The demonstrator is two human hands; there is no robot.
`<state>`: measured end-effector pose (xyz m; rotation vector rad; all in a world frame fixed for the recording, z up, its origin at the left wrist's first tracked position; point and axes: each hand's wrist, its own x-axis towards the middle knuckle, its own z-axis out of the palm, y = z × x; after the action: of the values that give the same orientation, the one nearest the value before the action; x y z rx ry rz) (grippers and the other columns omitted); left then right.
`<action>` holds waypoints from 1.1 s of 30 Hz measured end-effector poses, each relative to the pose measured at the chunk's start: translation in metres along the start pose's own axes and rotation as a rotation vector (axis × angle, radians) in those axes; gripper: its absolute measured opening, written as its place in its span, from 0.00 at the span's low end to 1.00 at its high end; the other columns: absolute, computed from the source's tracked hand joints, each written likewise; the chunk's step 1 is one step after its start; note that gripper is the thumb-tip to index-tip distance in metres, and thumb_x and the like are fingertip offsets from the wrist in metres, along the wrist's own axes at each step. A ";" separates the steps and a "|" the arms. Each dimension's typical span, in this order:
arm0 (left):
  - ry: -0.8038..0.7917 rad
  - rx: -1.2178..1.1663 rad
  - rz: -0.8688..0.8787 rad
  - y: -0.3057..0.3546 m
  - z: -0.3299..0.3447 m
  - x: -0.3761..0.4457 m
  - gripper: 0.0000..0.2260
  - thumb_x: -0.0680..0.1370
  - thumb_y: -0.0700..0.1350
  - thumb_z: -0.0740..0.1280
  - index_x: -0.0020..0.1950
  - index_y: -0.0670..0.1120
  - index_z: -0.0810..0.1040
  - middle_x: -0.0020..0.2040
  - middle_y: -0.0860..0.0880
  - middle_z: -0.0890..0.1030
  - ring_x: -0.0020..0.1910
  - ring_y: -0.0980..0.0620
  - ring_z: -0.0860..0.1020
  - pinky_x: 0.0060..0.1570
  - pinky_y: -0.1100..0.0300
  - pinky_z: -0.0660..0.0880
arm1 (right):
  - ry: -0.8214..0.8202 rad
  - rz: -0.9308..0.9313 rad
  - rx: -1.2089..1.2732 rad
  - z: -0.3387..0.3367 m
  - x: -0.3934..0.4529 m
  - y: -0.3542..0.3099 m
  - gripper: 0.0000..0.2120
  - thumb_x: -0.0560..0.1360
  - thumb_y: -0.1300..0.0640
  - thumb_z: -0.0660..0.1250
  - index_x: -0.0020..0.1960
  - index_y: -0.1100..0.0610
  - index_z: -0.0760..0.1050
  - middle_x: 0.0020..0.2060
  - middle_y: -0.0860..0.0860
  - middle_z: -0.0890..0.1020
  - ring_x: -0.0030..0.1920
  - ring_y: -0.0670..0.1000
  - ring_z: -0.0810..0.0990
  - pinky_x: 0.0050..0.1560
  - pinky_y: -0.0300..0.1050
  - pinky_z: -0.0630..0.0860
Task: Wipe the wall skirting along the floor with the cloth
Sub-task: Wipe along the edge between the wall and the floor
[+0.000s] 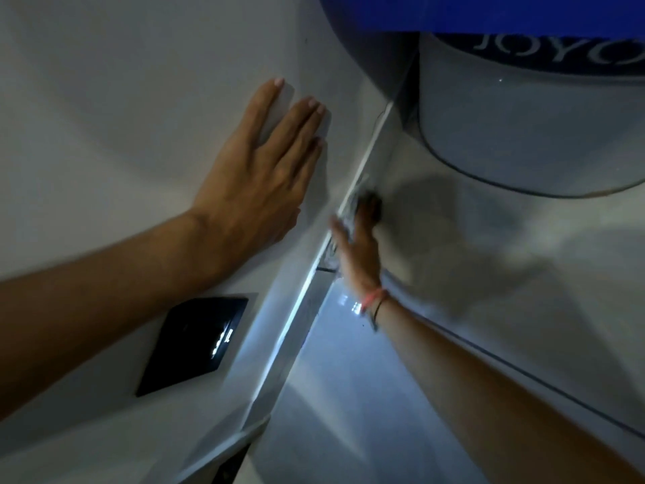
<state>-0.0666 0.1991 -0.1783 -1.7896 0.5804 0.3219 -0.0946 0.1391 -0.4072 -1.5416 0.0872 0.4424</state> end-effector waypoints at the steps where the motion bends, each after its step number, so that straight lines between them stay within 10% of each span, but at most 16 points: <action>1: -0.018 -0.016 0.005 0.002 -0.001 0.003 0.38 0.87 0.58 0.51 0.90 0.37 0.46 0.88 0.31 0.45 0.88 0.32 0.47 0.75 0.29 0.34 | -0.039 0.008 -0.003 0.012 -0.032 0.012 0.41 0.81 0.45 0.64 0.84 0.57 0.46 0.85 0.55 0.46 0.85 0.52 0.45 0.85 0.45 0.44; 5: -0.029 -0.025 0.014 0.005 0.003 0.012 0.38 0.87 0.59 0.51 0.90 0.38 0.45 0.88 0.30 0.43 0.88 0.32 0.45 0.73 0.29 0.31 | -0.208 0.044 -0.012 0.017 -0.082 0.024 0.45 0.77 0.37 0.61 0.83 0.50 0.40 0.81 0.42 0.39 0.83 0.43 0.40 0.84 0.46 0.41; 9: -0.005 -0.044 0.004 0.003 0.003 0.017 0.39 0.86 0.61 0.52 0.90 0.38 0.49 0.88 0.31 0.46 0.88 0.32 0.47 0.81 0.29 0.39 | 0.014 -0.007 -0.043 -0.031 0.051 -0.020 0.38 0.82 0.47 0.63 0.83 0.60 0.49 0.84 0.57 0.52 0.85 0.54 0.51 0.76 0.27 0.41; 12: 0.000 -0.029 0.006 0.004 0.003 0.021 0.40 0.86 0.62 0.53 0.90 0.39 0.49 0.88 0.31 0.46 0.88 0.33 0.48 0.82 0.28 0.41 | 0.019 0.053 0.077 -0.052 0.096 -0.041 0.37 0.83 0.46 0.62 0.84 0.56 0.48 0.85 0.54 0.52 0.85 0.54 0.52 0.84 0.43 0.48; 19: -0.024 0.001 0.009 0.004 0.005 0.021 0.41 0.87 0.62 0.53 0.90 0.38 0.44 0.88 0.31 0.43 0.88 0.32 0.45 0.76 0.29 0.32 | -0.304 0.103 0.064 -0.006 -0.078 0.016 0.45 0.78 0.41 0.67 0.84 0.47 0.43 0.84 0.44 0.44 0.84 0.45 0.44 0.85 0.47 0.45; 26: -0.018 0.013 -0.011 0.005 0.004 0.024 0.41 0.87 0.64 0.52 0.90 0.39 0.46 0.88 0.31 0.44 0.88 0.32 0.46 0.81 0.28 0.38 | -0.081 0.072 -0.056 -0.075 0.099 -0.048 0.37 0.81 0.40 0.62 0.84 0.48 0.49 0.84 0.53 0.58 0.83 0.55 0.60 0.77 0.40 0.57; 33: -0.018 0.047 -0.015 0.007 0.005 0.021 0.41 0.87 0.64 0.51 0.90 0.39 0.46 0.88 0.31 0.45 0.88 0.33 0.47 0.82 0.29 0.39 | -0.407 0.154 0.048 -0.011 -0.095 0.009 0.45 0.79 0.43 0.68 0.84 0.49 0.43 0.85 0.46 0.48 0.84 0.46 0.47 0.84 0.45 0.47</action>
<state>-0.0522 0.1976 -0.1959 -1.7439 0.5573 0.3110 -0.1826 0.1074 -0.3853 -1.3760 -0.0995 0.8619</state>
